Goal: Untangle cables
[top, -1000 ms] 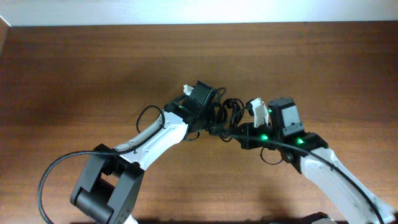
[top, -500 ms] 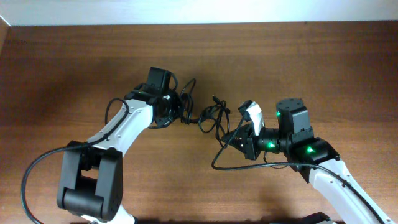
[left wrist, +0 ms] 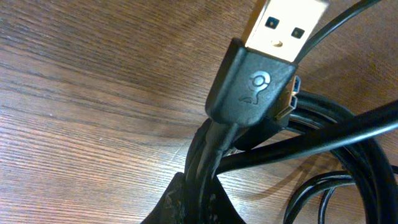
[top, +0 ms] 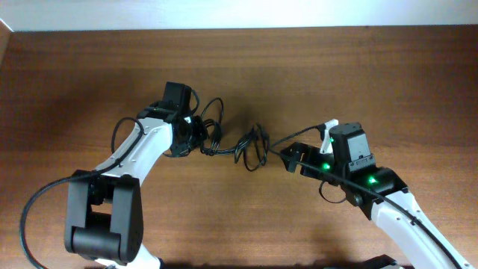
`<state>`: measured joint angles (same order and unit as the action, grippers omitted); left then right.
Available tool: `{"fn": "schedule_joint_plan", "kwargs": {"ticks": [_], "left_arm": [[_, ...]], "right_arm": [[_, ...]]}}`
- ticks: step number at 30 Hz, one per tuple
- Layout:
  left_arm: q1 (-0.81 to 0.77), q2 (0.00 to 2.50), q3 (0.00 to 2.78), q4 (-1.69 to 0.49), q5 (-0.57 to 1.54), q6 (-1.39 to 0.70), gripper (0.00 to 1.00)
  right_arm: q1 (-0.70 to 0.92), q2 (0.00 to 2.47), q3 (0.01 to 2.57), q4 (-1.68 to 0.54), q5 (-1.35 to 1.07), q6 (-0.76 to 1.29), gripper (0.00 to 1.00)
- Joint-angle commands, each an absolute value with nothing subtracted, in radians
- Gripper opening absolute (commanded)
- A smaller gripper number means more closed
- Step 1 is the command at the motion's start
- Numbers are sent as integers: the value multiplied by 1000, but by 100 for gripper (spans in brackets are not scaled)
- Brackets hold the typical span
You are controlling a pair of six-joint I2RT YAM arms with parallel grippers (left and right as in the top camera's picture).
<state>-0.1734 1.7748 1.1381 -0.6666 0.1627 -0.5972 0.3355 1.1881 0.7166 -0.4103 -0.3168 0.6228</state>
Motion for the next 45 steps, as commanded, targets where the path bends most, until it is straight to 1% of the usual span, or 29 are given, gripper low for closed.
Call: {"fn": "schedule_joint_plan", "kwargs": {"ticks": [1,3,5,6,8,9,10,13,16,20,21,22,23,26,27,28,29,30,31,36,37,38,39,41,42,43,44,45], "left_arm": [[-179,1768,1143,-668,153,-574,0],[-216,1768,1143,-665,153,-574,0],[-274,1768,1143,-643,153,-575,0],[-294,1768,1143,-635,153,-575,0],[-317,1768,1143,-622,152,-584,0],[-326,1768,1143,-608,146,-618,0],[-327,1768,1143,-599,108,-656,0],[-327,1768,1143,-595,85,-670,0],[-337,1768,1142,-587,85,-670,0],[-385,1768,1142,-558,83,-672,0],[-397,1768,1142,-561,82,-701,0],[-410,1768,1142,-556,81,-711,0],[-421,1768,1142,-554,81,-711,0],[-424,1768,1142,-554,81,-711,0],[-426,1768,1139,-559,82,-711,0],[-430,1768,1134,-558,82,-711,0],[-430,1768,1132,-558,81,-711,0],[-430,1768,1132,-558,81,-711,0],[-430,1768,1132,-558,81,-711,0],[-430,1768,1132,-562,115,-712,0],[-430,1768,1132,-562,116,-712,0],[-430,1768,1132,-566,115,-712,0],[-430,1768,1132,-566,116,-712,0],[-430,1768,1132,-566,116,-712,0],[-430,1768,1132,-566,116,-712,0],[-432,1768,1132,-566,116,-712,0],[-432,1768,1132,-566,116,-712,0],[-432,1768,1132,-566,116,-712,0]], "right_arm": [[347,1181,724,-318,-533,466,100],[393,1181,724,-261,-607,370,100],[479,1181,724,-200,-588,318,100],[493,1184,724,-194,-563,318,96],[493,1217,724,-194,-564,318,80],[493,1293,724,-189,-565,323,79],[493,1347,724,-172,-573,331,73],[493,1457,724,-73,-659,334,71],[493,1480,724,-54,-658,333,69],[493,1482,724,-55,-535,331,67],[493,1485,724,-55,-532,321,66],[493,1504,724,-57,-509,321,62],[493,1531,724,-55,-500,322,60],[493,1594,724,-17,-500,330,59],[493,1598,724,-9,-488,330,54],[493,1599,724,-10,-467,330,45],[493,1603,724,-10,-458,329,31],[493,1608,724,-10,-459,330,7],[493,1608,724,-10,-459,334,4],[491,1608,724,-26,-425,356,4],[491,1608,724,-26,-424,379,24],[490,1608,724,-25,-422,403,58],[490,1608,724,-25,-400,409,64],[490,1608,724,-25,-355,412,64],[490,1608,724,-21,-327,432,62],[490,1608,724,-20,-308,432,53],[490,1610,724,-16,-301,435,52],[490,1612,724,-3,-301,444,46]]}}
